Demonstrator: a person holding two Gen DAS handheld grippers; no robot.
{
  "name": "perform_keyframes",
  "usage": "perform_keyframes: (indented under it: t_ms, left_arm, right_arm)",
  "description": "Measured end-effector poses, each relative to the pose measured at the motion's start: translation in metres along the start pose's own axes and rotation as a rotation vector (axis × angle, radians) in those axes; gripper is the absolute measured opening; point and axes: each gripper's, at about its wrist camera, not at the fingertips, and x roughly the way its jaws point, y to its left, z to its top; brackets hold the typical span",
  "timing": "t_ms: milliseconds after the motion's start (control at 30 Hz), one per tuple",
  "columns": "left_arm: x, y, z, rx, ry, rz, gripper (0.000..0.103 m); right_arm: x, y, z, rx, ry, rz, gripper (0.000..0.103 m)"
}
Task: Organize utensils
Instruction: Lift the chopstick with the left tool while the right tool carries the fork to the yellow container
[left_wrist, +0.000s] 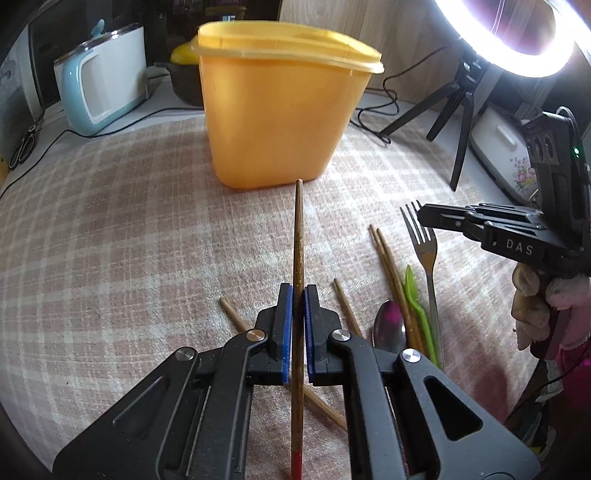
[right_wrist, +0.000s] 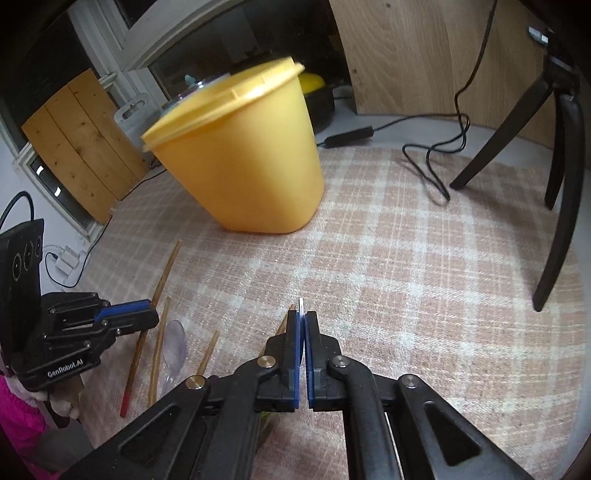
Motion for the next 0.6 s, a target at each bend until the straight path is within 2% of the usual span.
perform_keyframes:
  t_ms: [600]
  left_arm:
    - [-0.076,0.012,0.027,-0.023,-0.192,-0.039,0.004]
  right_arm:
    - [-0.092,0.042,-0.005,-0.092,-0.213,-0.093,0.0]
